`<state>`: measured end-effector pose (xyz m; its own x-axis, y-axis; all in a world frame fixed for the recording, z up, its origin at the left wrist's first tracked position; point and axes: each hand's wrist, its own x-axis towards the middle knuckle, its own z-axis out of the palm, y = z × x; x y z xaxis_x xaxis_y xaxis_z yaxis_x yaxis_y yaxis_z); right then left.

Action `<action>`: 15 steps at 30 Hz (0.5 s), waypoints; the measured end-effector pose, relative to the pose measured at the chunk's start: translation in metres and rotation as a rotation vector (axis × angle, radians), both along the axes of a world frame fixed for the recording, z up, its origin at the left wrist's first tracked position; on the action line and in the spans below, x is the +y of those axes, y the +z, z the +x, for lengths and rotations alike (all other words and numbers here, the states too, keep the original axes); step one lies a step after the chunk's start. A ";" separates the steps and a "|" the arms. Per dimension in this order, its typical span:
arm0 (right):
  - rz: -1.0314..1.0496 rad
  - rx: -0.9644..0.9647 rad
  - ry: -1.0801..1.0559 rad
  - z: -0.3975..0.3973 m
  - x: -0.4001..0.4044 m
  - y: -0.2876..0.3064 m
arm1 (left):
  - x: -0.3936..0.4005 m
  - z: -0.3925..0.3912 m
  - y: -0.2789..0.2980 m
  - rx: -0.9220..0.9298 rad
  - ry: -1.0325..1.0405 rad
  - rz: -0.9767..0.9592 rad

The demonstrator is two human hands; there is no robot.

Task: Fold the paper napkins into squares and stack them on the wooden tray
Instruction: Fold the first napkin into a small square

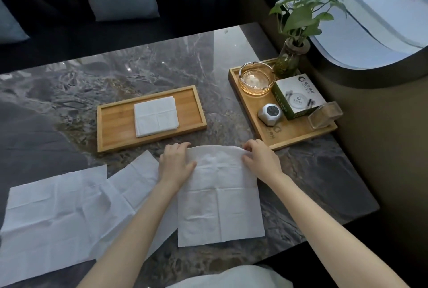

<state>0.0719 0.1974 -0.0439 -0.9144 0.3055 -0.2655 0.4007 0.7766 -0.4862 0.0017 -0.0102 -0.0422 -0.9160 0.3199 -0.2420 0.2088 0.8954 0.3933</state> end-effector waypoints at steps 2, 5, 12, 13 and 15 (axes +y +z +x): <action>0.000 -0.036 0.002 -0.003 0.002 0.002 | 0.001 -0.001 0.001 -0.014 0.005 0.015; -0.017 -0.038 -0.008 -0.004 0.004 0.009 | 0.000 0.000 0.003 0.003 0.024 0.062; -0.120 0.135 -0.045 -0.003 0.014 0.036 | -0.009 -0.001 0.023 -0.016 0.087 0.309; -0.123 0.179 -0.036 0.002 0.013 0.041 | -0.011 0.002 0.029 -0.013 0.085 0.347; -0.130 0.250 -0.021 0.004 0.015 0.049 | -0.010 0.002 0.037 0.021 0.083 0.390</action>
<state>0.0755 0.2124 0.0047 -0.9502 0.3036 -0.0702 0.2711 0.6940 -0.6670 0.0039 -0.0206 -0.0047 -0.9460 0.3089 -0.0979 0.1537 0.6937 0.7037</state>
